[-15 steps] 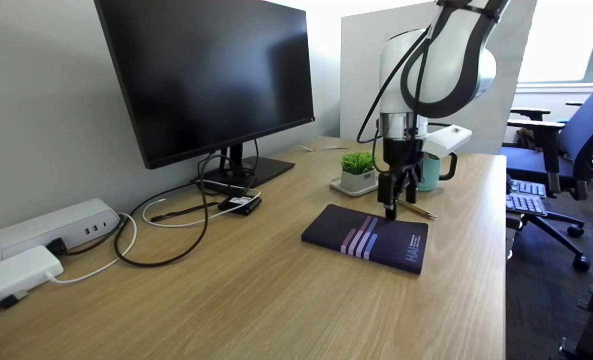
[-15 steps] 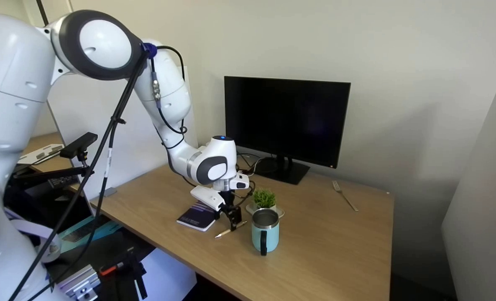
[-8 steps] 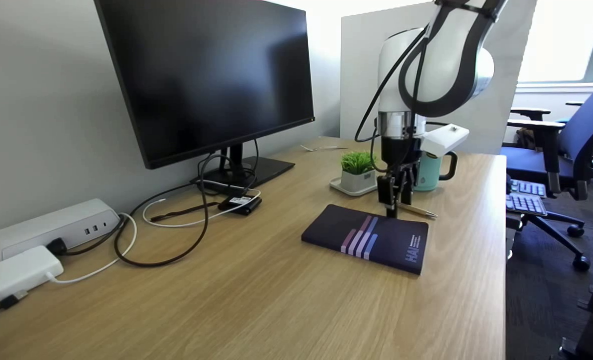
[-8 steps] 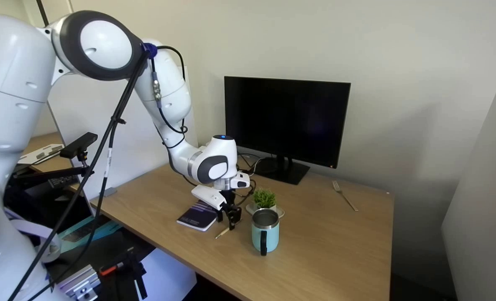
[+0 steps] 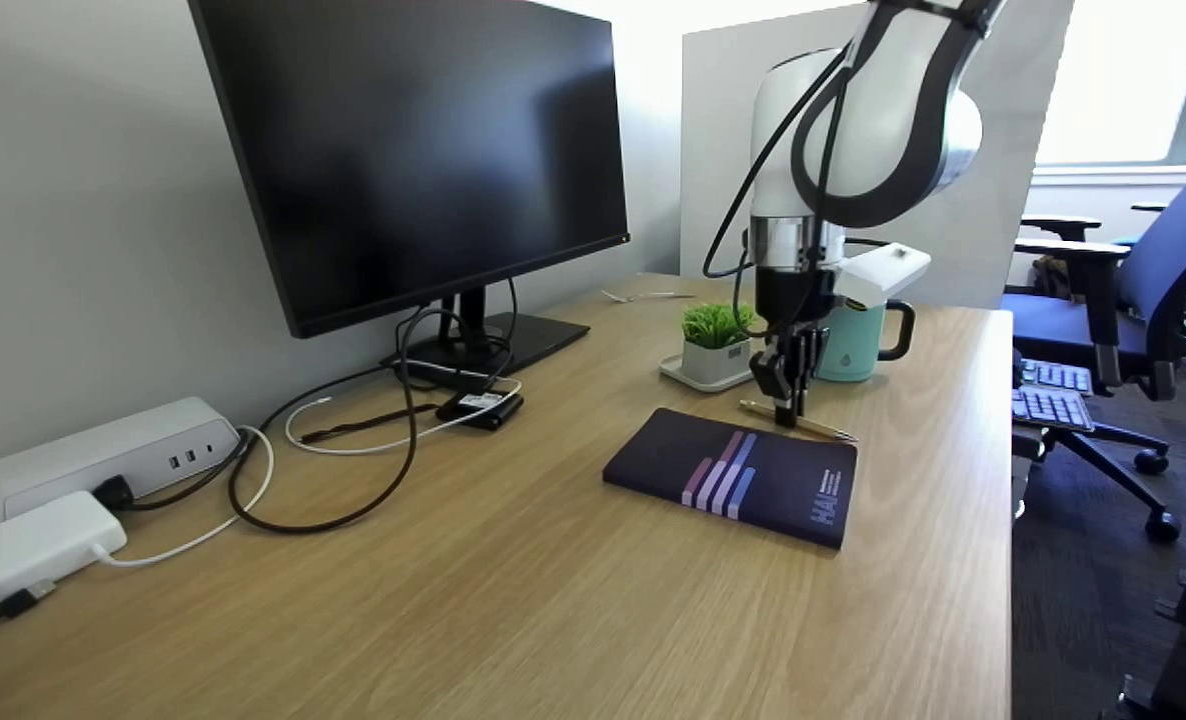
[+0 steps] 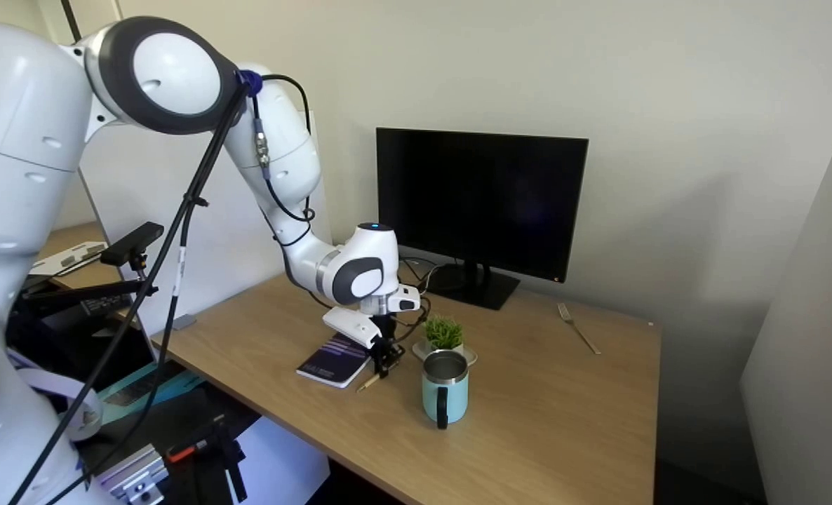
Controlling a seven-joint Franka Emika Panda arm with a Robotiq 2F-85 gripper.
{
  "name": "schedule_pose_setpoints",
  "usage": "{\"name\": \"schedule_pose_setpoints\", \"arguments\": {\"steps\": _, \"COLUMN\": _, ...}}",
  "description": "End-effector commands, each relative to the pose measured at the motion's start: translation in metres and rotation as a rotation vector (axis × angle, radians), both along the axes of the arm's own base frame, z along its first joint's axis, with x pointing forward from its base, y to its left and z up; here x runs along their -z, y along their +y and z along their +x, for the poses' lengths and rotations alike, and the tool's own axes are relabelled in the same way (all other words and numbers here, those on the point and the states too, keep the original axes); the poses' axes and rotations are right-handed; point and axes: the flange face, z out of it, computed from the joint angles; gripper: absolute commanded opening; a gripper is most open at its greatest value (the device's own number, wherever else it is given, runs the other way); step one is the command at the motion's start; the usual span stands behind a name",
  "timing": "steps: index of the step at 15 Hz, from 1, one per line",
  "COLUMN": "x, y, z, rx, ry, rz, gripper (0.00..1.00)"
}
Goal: Put the pencil inside the thermocup
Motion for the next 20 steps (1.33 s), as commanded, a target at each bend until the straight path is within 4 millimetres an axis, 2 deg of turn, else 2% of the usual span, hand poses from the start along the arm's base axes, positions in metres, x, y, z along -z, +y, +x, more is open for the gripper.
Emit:
{"name": "schedule_pose_setpoints", "arguments": {"steps": 1, "x": -0.004, "y": -0.001, "z": 0.003, "rx": 0.038, "ry": -0.001, "rz": 0.001, "gripper": 0.02}}
{"name": "schedule_pose_setpoints", "arguments": {"steps": 5, "x": -0.019, "y": -0.001, "z": 0.006, "rx": 0.153, "ry": -0.025, "rz": -0.013, "gripper": 0.03}}
{"name": "schedule_pose_setpoints", "arguments": {"steps": 10, "x": -0.048, "y": 0.004, "z": 0.011, "rx": 0.332, "ry": -0.09, "rz": -0.054, "gripper": 0.03}}
{"name": "schedule_pose_setpoints", "arguments": {"steps": 20, "x": -0.09, "y": 0.01, "z": 0.0, "rx": 0.548, "ry": -0.224, "rz": -0.123, "gripper": 0.03}}
